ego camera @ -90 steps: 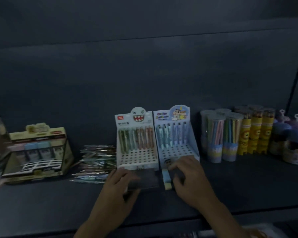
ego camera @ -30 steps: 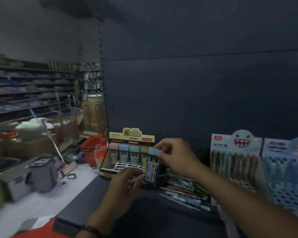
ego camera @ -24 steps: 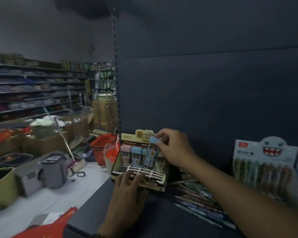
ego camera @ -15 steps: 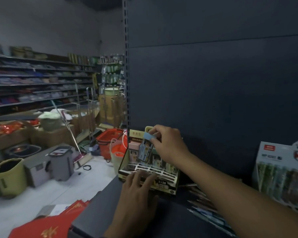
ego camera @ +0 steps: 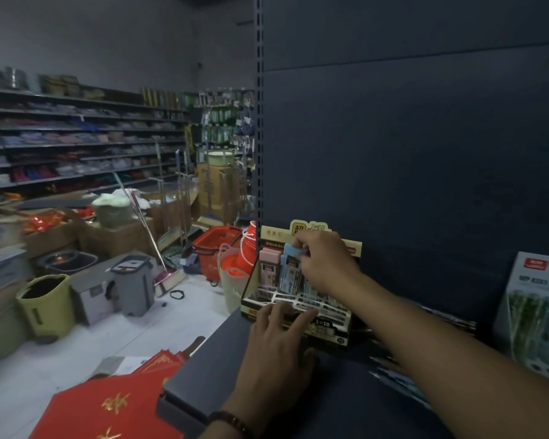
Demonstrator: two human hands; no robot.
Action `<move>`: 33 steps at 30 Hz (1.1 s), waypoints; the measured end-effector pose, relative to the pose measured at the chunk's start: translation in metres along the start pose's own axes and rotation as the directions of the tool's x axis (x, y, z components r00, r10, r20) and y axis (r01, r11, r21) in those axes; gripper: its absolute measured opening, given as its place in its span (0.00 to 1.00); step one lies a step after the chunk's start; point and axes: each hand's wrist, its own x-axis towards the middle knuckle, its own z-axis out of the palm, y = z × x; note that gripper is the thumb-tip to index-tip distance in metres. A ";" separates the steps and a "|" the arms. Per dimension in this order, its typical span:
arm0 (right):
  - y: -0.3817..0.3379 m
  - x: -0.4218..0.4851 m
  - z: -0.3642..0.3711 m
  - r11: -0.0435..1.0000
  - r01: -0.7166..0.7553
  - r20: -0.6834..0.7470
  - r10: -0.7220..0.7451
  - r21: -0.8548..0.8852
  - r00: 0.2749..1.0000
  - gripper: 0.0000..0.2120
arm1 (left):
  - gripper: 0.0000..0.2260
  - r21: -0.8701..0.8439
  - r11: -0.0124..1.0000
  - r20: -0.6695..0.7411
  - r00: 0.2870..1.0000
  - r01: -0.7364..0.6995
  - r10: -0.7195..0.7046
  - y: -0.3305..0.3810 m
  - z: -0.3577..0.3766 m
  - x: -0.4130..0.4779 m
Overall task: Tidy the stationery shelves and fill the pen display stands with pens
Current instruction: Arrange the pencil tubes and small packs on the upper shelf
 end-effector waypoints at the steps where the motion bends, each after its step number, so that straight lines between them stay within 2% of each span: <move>1: -0.003 0.003 0.001 1.000 0.005 0.012 -0.005 -0.020 1.000 0.10 | 0.32 -0.002 1.000 0.005 1.000 0.003 -0.003 0.000 0.000 0.000; 11: -0.013 0.011 0.001 0.984 0.048 0.055 -0.039 -0.174 0.998 0.14 | 0.32 0.003 1.000 0.003 1.000 0.013 -0.013 0.001 0.001 0.000; 22: -0.006 0.004 0.029 0.956 0.055 -0.003 -0.059 -0.290 0.998 0.04 | 0.32 0.003 1.000 0.012 1.000 0.021 -0.021 0.002 0.001 0.000; 27: -0.006 0.001 0.024 0.960 0.044 0.021 -0.039 -0.276 0.999 0.03 | 0.31 0.001 1.000 0.018 1.000 0.024 -0.024 0.002 0.001 0.000; 30: -0.005 -0.008 0.003 0.978 0.044 0.005 -0.044 -0.202 0.999 0.06 | 0.32 -0.004 1.000 0.022 0.999 0.025 -0.025 0.001 -0.001 -0.001; 33: 0.004 -0.033 -0.025 0.988 0.033 -0.026 -0.037 -0.154 0.999 0.05 | 0.32 -0.017 0.999 0.010 0.999 0.032 -0.032 0.004 -0.002 -0.001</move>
